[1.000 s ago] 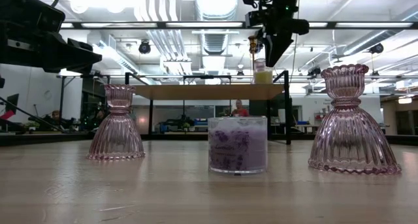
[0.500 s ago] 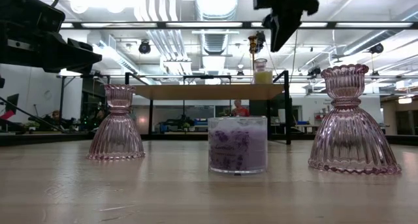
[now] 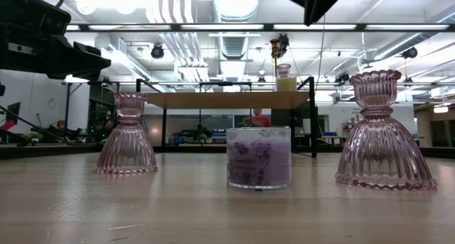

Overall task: Pick & Place candle stick holders
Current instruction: Put the top gold candle holder on the shelf aligned with the other gold candle holder

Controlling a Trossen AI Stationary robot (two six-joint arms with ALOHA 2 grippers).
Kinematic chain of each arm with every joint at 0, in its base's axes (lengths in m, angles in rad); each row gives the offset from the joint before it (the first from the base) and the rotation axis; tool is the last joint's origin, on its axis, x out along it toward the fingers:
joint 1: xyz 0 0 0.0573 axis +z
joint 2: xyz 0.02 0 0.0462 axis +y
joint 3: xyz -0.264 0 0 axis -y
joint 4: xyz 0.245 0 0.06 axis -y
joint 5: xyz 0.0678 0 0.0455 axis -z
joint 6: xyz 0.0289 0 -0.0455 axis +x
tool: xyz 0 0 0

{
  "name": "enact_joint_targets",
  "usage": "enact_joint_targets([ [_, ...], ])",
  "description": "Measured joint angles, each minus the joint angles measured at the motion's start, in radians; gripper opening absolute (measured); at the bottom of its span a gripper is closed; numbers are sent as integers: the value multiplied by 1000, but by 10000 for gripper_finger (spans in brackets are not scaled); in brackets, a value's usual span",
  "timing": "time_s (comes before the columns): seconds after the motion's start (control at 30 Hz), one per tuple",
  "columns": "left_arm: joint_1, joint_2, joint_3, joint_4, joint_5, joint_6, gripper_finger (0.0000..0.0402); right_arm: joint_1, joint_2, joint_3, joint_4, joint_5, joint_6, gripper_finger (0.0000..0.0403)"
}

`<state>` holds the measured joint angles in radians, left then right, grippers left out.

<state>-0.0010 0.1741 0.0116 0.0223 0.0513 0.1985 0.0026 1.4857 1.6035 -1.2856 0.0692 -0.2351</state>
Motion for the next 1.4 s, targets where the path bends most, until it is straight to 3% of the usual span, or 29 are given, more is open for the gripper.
enact_joint_targets([
  [0.43, 0, 0, 0, 0, 0, 0, 35, 270, 4, -7, 9, 0, 129, 77],
  [0.9, 0, 0, 0, 0, 0, 0, 35, 387, 3, -56, 117, 1, 178, 81],
  [1.2, 0, 0, 0, 0, 0, 0, 35, 472, -134, -261, 452, -24, 202, 16],
  [1.4, 0, 0, 0, 0, 0, 0, 35, 553, -286, -496, 732, -14, 245, 9],
])
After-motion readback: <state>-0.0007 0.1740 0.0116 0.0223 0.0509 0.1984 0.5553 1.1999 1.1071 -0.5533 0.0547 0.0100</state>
